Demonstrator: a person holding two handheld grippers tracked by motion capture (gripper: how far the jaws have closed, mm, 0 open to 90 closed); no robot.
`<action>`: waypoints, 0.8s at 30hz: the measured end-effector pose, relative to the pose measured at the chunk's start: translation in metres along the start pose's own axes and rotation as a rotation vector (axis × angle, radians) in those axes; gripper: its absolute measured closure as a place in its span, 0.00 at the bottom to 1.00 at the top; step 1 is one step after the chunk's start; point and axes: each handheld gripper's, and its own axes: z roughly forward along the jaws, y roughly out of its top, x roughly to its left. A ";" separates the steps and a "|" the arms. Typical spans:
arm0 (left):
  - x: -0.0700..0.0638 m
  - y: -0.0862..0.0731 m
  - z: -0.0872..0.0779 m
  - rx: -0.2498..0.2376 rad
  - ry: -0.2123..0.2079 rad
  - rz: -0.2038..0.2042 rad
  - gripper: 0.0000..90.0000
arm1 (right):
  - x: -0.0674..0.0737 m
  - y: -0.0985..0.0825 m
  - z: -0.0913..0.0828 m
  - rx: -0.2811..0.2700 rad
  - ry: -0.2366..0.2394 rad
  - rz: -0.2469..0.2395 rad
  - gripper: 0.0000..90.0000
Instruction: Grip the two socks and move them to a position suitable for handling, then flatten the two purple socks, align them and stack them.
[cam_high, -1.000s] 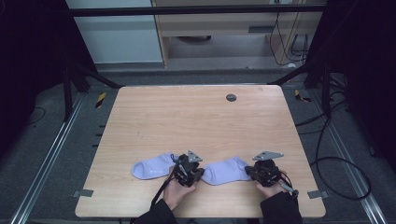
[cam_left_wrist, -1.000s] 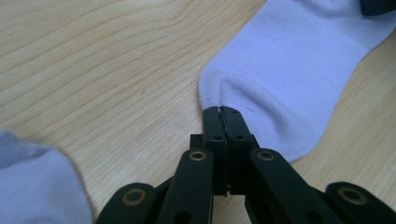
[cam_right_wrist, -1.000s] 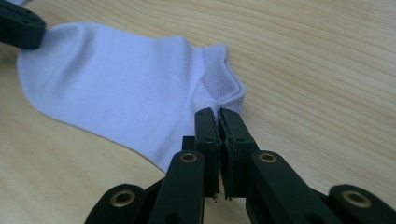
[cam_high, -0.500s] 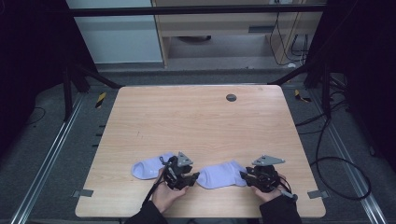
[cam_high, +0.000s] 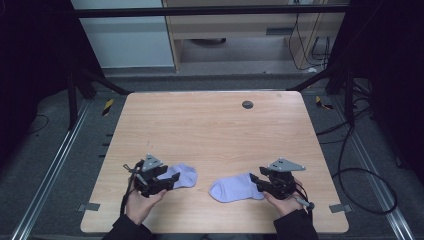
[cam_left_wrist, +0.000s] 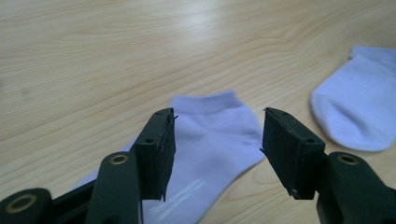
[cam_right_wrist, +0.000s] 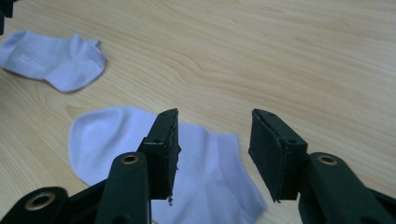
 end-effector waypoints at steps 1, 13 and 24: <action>0.007 -0.002 -0.004 -0.004 0.014 -0.013 0.48 | 0.002 0.003 0.001 -0.007 0.006 -0.001 0.58; 0.054 -0.030 -0.015 0.037 0.114 -0.084 0.48 | 0.037 0.035 0.037 -0.016 0.067 -0.026 0.49; 0.067 -0.038 -0.011 0.060 0.140 -0.094 0.48 | 0.062 0.048 0.076 0.024 0.086 -0.038 0.48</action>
